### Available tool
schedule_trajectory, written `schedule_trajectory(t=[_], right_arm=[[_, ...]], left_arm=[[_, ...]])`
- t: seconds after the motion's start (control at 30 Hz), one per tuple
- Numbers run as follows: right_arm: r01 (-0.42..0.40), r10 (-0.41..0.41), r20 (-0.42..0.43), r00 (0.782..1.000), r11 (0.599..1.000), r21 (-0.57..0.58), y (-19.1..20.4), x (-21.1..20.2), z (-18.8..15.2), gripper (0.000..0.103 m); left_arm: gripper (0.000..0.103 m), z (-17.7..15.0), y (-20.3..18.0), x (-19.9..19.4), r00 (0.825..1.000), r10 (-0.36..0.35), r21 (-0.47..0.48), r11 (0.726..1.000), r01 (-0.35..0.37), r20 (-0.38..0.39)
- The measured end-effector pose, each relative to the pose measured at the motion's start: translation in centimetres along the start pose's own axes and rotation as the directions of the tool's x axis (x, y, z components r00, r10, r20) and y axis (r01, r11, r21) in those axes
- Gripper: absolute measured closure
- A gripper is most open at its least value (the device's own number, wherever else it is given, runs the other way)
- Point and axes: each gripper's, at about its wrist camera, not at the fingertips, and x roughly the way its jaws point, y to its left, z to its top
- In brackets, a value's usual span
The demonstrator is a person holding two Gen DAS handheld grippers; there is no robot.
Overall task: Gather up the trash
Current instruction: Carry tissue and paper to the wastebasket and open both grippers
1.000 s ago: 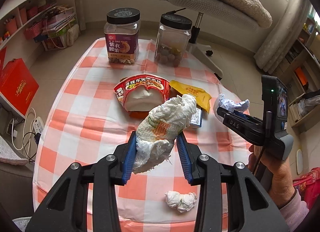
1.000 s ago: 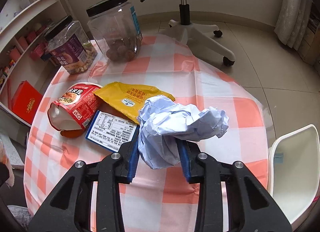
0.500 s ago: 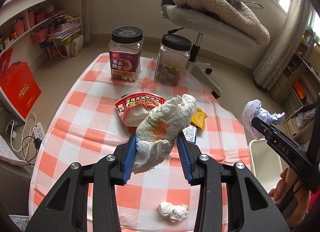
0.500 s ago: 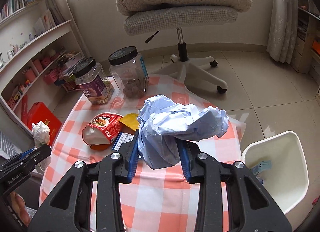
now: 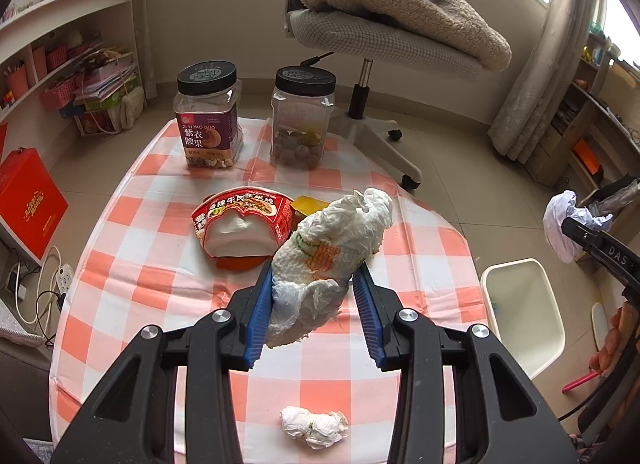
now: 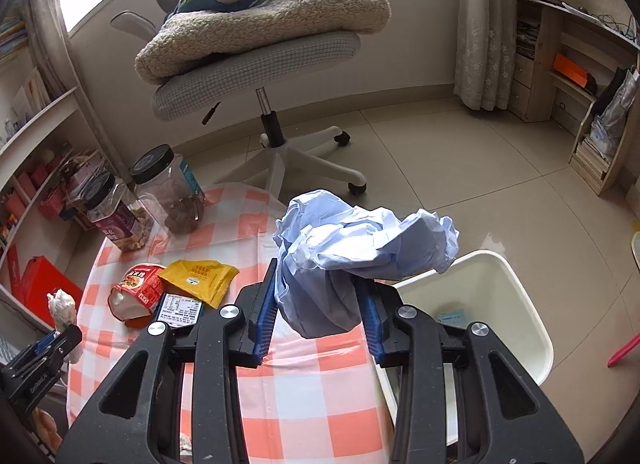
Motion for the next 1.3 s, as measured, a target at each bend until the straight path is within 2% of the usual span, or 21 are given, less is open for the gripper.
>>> schedule_trajectory(t=[0.2, 0.27, 0.3, 0.4, 0.43, 0.5, 0.73, 0.87, 1.3], right_arm=[[0.084, -0.084, 0.003, 0.996, 0.996, 0.045, -4.4, -1.1, 0.2, 0.063], [0.108, -0.108, 0.010, 0.994, 0.993, 0.054, -5.8, -1.5, 0.1, 0.051], [0.126, -0.128, 0.021, 0.992, 0.990, 0.060, -6.6, -1.8, 0.0, 0.042], [0.166, -0.171, 0.057, 0.984, 0.983, 0.071, -8.7, -2.9, 0.0, 0.037], [0.175, -0.181, 0.065, 0.981, 0.981, 0.079, -9.3, -3.2, 0.0, 0.031], [0.181, -0.190, 0.075, 0.979, 0.977, 0.109, -10.6, -3.7, 0.0, 0.025], [0.199, -0.230, 0.128, 0.965, 0.956, 0.218, -14.8, -5.8, 0.4, 0.019], [0.182, -0.230, 0.150, 0.962, 0.942, 0.282, -16.8, -6.9, 0.7, 0.015], [0.183, -0.260, 0.182, 0.948, 0.917, 0.356, -19.7, -8.6, 0.9, 0.009]], left_arm=[[0.063, -0.3, -2.6, 0.7, 1.000, -0.026, 0.026, 0.999, 0.027, -0.005], [0.063, -0.4, -3.7, 0.8, 0.999, -0.046, 0.035, 0.998, 0.046, -0.004], [0.063, -0.5, -4.3, 0.9, 0.998, -0.058, 0.040, 0.997, 0.058, -0.004], [0.063, -0.9, -6.4, 1.1, 0.995, -0.097, 0.064, 0.993, 0.097, -0.014], [0.063, -1.1, -7.0, 1.3, 0.994, -0.104, 0.072, 0.992, 0.105, -0.017], [0.063, -1.4, -8.4, 1.5, 0.993, -0.113, 0.087, 0.990, 0.114, -0.018], [0.063, -2.2, -13.1, 2.4, 0.987, -0.157, 0.138, 0.978, 0.158, -0.017], [0.063, -2.6, -16.2, 3.1, 0.983, -0.180, 0.161, 0.970, 0.184, -0.036], [0.061, -2.8, -27.3, 4.8, 0.950, -0.296, 0.187, 0.932, 0.310, -0.100]])
